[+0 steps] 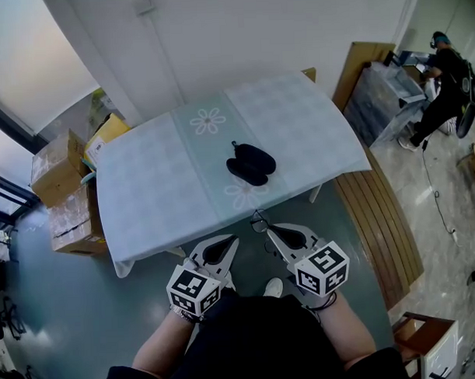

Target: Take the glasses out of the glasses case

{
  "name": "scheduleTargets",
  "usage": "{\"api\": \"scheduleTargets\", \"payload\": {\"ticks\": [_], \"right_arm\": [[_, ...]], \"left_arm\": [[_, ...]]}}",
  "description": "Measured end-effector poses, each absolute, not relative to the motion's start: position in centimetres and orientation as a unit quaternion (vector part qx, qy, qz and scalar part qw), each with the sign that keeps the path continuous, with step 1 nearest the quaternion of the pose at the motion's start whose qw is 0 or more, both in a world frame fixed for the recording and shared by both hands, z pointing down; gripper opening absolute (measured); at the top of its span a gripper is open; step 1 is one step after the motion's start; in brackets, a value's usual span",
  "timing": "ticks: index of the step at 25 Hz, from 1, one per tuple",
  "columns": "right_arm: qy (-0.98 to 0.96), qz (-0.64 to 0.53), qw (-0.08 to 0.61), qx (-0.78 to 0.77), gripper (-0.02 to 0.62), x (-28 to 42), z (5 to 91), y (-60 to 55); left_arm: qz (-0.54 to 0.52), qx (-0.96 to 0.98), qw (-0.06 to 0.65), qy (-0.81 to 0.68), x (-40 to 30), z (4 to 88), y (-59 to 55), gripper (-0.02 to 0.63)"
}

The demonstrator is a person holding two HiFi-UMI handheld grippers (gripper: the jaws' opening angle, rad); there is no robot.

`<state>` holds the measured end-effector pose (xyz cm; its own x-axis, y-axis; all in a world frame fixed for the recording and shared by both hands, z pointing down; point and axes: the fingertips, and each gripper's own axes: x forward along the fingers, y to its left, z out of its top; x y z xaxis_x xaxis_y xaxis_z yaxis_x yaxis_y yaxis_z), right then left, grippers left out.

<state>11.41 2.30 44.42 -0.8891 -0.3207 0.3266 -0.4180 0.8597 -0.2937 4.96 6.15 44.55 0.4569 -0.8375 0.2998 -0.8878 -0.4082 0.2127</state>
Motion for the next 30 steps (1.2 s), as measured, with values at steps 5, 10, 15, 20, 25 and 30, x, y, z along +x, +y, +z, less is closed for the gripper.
{"api": "scheduleTargets", "payload": {"ticks": [5, 10, 15, 20, 25, 30], "right_arm": [[-0.955, 0.184, 0.138, 0.187, 0.028, 11.7, 44.6, 2.9], [-0.956, 0.184, 0.142, 0.182, 0.028, 12.1, 45.0, 3.3], [-0.955, 0.185, 0.144, 0.18, 0.028, 12.7, 45.3, 3.5], [-0.955, 0.186, 0.147, 0.177, 0.028, 13.0, 45.5, 3.7], [-0.956, 0.186, 0.147, 0.175, 0.028, 13.2, 45.6, 3.8], [-0.955, 0.189, 0.145, 0.174, 0.028, 13.7, 45.8, 3.7]], "left_arm": [[0.073, 0.834, 0.178, -0.518, 5.4, 44.8, 6.7, 0.031], [0.073, 0.832, 0.18, -0.519, 6.0, 45.2, 7.0, 0.031], [0.073, 0.832, 0.182, -0.52, 6.4, 45.3, 7.3, 0.031], [0.071, 0.831, 0.183, -0.521, 6.8, 45.5, 7.3, 0.031], [0.071, 0.83, 0.185, -0.522, 7.2, 45.7, 7.5, 0.031], [0.072, 0.829, 0.187, -0.522, 7.7, 46.0, 7.5, 0.031]]}}
